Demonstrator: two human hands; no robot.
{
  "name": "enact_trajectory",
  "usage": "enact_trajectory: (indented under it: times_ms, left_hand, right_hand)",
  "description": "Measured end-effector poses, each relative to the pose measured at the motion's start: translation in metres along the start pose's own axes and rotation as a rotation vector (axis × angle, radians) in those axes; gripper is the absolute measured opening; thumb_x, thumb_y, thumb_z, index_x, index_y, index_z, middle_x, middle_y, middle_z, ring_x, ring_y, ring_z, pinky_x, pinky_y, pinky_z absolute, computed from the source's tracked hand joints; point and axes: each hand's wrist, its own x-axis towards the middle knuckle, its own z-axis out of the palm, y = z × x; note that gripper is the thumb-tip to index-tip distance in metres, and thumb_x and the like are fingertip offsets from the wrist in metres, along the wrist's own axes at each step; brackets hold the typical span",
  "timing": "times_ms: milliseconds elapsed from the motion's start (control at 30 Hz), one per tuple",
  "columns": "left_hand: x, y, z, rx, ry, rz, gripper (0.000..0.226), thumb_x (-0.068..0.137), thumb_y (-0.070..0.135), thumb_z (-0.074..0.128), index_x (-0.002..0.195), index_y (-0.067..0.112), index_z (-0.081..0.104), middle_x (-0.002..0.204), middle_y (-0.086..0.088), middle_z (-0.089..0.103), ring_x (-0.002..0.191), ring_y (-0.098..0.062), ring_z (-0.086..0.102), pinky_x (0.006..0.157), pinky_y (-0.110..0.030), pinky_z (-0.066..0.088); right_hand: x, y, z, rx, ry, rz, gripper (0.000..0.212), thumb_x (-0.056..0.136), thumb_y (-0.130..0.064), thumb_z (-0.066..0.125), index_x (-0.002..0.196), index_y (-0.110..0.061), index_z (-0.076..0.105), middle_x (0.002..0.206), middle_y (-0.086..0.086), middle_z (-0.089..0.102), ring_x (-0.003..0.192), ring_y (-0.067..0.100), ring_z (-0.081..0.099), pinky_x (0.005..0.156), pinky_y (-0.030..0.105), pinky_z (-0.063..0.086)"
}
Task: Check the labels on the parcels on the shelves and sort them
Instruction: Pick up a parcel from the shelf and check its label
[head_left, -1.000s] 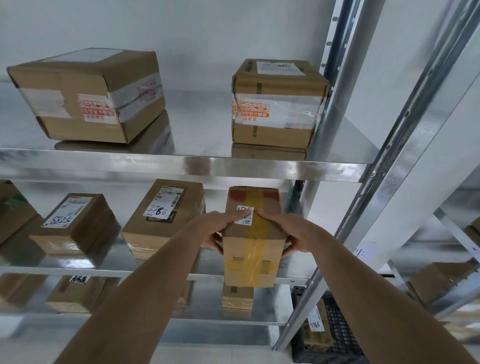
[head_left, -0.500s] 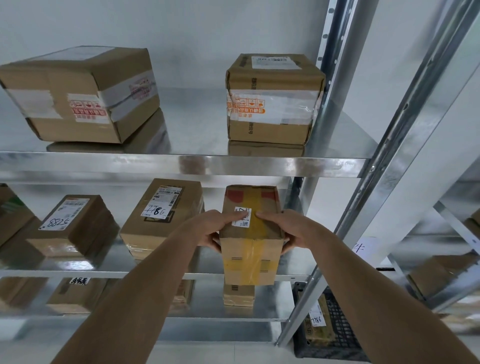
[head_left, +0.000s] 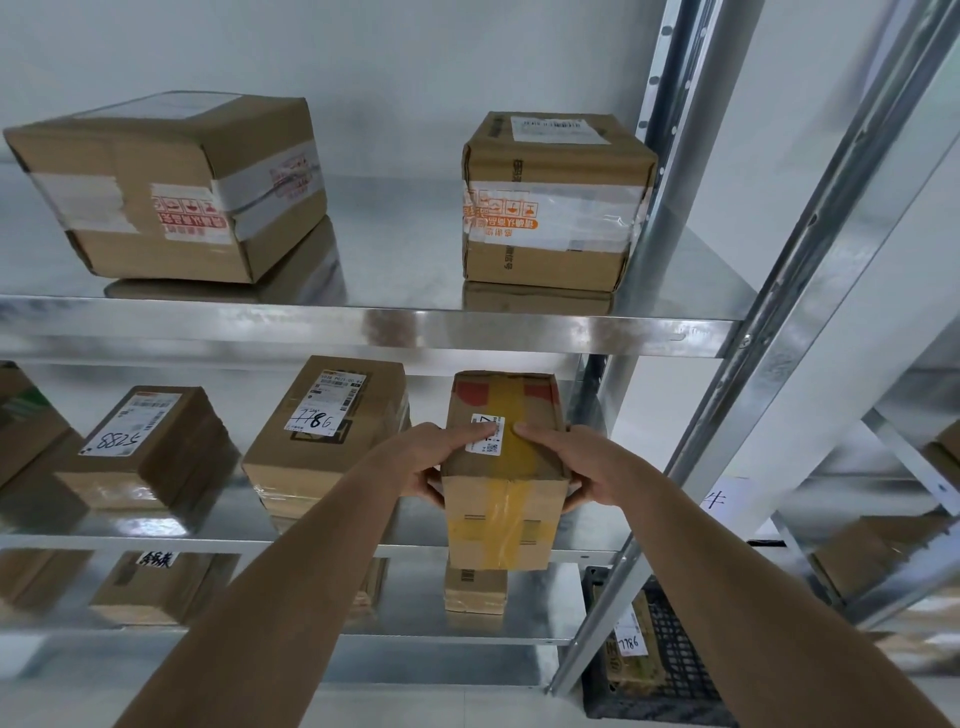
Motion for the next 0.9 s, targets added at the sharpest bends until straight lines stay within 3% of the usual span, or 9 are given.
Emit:
enact_trajectory:
  times_ms: [433,667,800,900]
  left_hand:
    - [-0.002,-0.009,0.001,-0.049,0.020,0.008,0.069,0.070,0.054,0.087,0.120,0.012,0.065,0.116,-0.014,0.073,0.107,-0.036,0.069,0.098,-0.060,0.053]
    - [-0.007,-0.009,0.004,-0.069,0.029,0.004,0.085,0.056,0.071,0.084,0.120,0.018,0.066,0.120,-0.010,0.071,0.116,-0.037,0.065,0.103,-0.065,0.047]
    - [-0.018,0.003,0.006,-0.173,-0.036,-0.053,0.081,0.064,0.086,0.070,0.116,0.024,0.065,0.127,-0.011,0.064,0.127,-0.046,0.053,0.096,-0.075,0.045]
    - [-0.018,0.014,0.004,-0.270,-0.066,-0.012,0.071,0.080,0.086,0.049,0.114,0.026,0.065,0.118,-0.012,0.064,0.127,-0.046,0.053,0.086,-0.070,0.052]
  right_hand:
    - [-0.007,0.004,0.007,0.028,0.043,0.007,0.071,0.077,-0.061,0.078,0.130,-0.022,0.052,0.118,0.008,0.068,0.108,0.034,0.066,0.097,0.061,0.052]
    - [-0.011,0.005,0.007,0.090,0.066,0.000,0.076,0.074,-0.066,0.077,0.131,-0.023,0.053,0.118,0.010,0.068,0.107,0.036,0.067,0.098,0.059,0.053]
    - [-0.016,0.000,0.010,0.173,0.100,-0.025,0.076,0.076,-0.073,0.069,0.132,-0.024,0.050,0.121,0.008,0.067,0.110,0.035,0.066,0.101,0.058,0.052]
    - [-0.021,-0.007,0.011,0.276,0.093,-0.088,0.082,0.071,-0.085,0.056,0.134,-0.031,0.052,0.124,0.004,0.067,0.113,0.032,0.065,0.103,0.058,0.050]
